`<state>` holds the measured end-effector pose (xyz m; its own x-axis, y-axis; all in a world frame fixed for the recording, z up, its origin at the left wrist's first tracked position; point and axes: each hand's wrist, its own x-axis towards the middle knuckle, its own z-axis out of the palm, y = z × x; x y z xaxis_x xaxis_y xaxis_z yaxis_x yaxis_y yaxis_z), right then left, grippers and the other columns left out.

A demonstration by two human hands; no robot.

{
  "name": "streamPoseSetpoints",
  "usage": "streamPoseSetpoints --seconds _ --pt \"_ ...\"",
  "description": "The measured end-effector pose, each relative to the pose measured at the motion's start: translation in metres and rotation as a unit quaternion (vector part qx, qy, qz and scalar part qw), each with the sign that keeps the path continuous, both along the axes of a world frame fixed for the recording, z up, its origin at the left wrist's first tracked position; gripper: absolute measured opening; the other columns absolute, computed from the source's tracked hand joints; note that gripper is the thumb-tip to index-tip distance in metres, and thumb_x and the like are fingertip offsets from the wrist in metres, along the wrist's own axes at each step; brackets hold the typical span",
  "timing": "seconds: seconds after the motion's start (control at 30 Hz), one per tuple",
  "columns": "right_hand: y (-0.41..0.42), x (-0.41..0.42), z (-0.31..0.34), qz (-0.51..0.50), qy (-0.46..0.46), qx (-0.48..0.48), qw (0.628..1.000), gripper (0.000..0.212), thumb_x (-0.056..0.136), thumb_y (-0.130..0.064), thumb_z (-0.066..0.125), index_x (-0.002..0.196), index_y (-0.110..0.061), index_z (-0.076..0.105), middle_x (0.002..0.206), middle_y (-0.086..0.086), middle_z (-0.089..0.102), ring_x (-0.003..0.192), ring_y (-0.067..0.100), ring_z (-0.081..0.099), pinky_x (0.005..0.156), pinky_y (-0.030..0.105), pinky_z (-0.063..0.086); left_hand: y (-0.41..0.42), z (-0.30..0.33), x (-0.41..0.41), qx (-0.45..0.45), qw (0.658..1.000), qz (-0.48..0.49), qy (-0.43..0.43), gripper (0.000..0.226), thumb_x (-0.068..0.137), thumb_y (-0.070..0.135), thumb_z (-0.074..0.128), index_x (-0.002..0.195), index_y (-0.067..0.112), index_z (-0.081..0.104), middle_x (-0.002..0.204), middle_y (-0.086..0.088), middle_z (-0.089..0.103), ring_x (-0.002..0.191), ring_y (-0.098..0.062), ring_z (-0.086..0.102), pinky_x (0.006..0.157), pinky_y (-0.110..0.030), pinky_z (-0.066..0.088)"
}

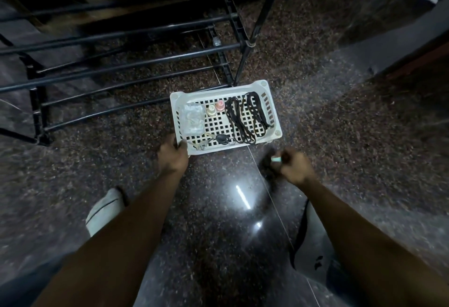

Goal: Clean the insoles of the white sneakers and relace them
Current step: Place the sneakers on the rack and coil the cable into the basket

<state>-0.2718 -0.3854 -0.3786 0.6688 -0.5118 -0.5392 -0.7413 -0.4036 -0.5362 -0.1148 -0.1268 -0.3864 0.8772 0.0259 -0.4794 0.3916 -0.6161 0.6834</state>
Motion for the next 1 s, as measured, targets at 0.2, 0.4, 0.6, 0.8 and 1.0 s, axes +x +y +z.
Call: streamPoseSetpoints --seconds 0.2,0.4,0.6,0.8,1.0 --pt "0.027 0.071 0.032 -0.003 -0.225 -0.002 0.974 0.037 0.084 -0.017 0.072 0.116 -0.023 0.055 0.086 -0.011 0.058 0.079 0.008 0.058 0.066 0.018 0.047 0.003 -0.002 -0.006 -0.045 0.999 0.007 -0.012 0.035 0.096 0.025 0.058 0.130 0.018 0.060 0.119 -0.012 0.068 0.107 -0.034 0.063 0.088 -0.037 0.049" --pt "0.051 0.138 0.028 0.174 -0.091 -0.093 0.976 0.028 0.079 -0.004 0.067 0.102 -0.018 0.057 0.091 0.001 0.065 0.085 0.023 0.062 0.073 0.034 0.052 0.010 -0.007 -0.008 -0.040 0.997 -0.044 -0.045 0.053 0.090 0.048 0.050 0.137 0.022 0.055 0.121 -0.012 0.067 0.110 -0.036 0.062 0.091 -0.043 0.050" --pt "0.066 0.162 0.013 0.201 -0.031 -0.142 0.969 0.030 0.085 -0.010 0.067 0.114 -0.016 0.067 0.112 0.011 0.069 0.096 0.025 0.066 0.089 0.033 0.054 0.008 -0.011 -0.011 -0.035 0.997 -0.035 -0.060 0.043 0.099 0.034 0.052 0.140 0.021 0.052 0.122 -0.012 0.067 0.111 -0.034 0.061 0.086 -0.033 0.045" --pt "0.075 0.165 0.005 0.200 -0.055 -0.151 0.967 0.037 0.085 -0.014 0.066 0.122 -0.017 0.062 0.114 0.011 0.067 0.089 0.023 0.062 0.076 0.021 0.046 0.008 -0.012 -0.014 -0.060 0.994 -0.020 -0.084 0.042 0.099 0.032 0.052 0.139 0.021 0.053 0.117 -0.010 0.069 0.106 -0.029 0.064 0.080 -0.021 0.038" --pt "0.063 0.138 0.011 0.130 -0.123 -0.178 0.968 0.033 0.089 -0.038 0.061 0.118 -0.022 0.062 0.118 0.004 0.062 0.096 0.025 0.063 0.082 0.034 0.052 0.008 -0.011 -0.013 -0.094 0.994 -0.005 -0.063 0.040 0.099 0.029 0.054 0.138 0.019 0.054 0.118 -0.006 0.068 0.101 -0.015 0.058 0.084 -0.020 0.039"
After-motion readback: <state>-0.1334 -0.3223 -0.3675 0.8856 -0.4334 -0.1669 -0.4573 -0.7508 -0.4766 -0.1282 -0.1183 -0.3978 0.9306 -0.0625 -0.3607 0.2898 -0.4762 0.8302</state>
